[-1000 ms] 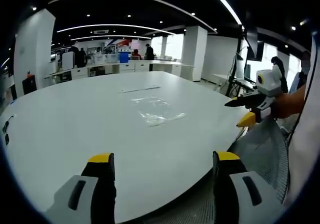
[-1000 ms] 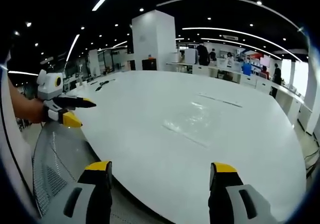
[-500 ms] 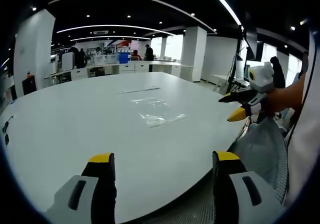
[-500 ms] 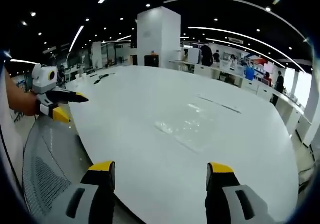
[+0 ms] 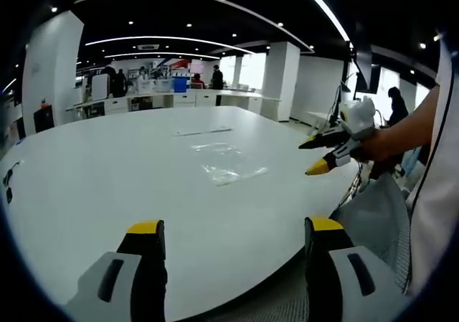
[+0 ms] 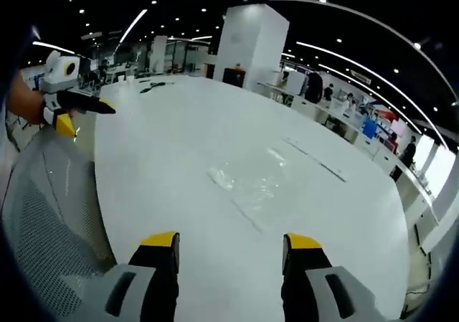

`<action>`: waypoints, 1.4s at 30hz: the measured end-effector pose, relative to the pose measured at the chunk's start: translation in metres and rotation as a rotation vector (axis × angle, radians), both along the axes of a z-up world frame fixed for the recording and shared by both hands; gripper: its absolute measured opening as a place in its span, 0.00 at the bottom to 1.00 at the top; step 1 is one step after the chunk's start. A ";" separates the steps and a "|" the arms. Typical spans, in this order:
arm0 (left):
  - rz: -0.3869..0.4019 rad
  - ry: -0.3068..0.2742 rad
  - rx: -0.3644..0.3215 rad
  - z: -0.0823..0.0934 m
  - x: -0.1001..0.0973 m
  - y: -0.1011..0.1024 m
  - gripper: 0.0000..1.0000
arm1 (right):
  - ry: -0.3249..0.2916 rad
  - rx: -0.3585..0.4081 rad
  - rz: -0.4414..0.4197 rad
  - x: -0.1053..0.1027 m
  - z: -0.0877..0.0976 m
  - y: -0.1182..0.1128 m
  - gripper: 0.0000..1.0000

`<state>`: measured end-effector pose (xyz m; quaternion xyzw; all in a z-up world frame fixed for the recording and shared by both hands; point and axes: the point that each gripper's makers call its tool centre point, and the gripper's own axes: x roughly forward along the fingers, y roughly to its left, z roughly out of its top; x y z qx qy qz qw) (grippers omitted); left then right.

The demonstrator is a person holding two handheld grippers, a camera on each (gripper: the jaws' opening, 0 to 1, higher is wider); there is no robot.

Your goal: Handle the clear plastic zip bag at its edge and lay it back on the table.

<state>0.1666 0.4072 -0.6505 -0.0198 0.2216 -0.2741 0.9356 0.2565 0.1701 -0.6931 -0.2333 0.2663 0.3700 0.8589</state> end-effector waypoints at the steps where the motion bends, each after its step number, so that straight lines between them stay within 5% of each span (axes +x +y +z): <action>1: 0.001 0.000 -0.001 0.000 0.000 0.000 0.79 | -0.003 -0.006 0.004 0.003 -0.001 0.000 0.54; 23: 0.020 0.032 -0.013 -0.003 0.007 0.005 0.78 | -0.033 -0.231 0.156 0.078 -0.055 -0.004 0.31; 42: 0.029 0.071 0.004 -0.012 0.008 0.008 0.77 | -0.001 -0.282 0.331 0.083 -0.079 0.000 0.13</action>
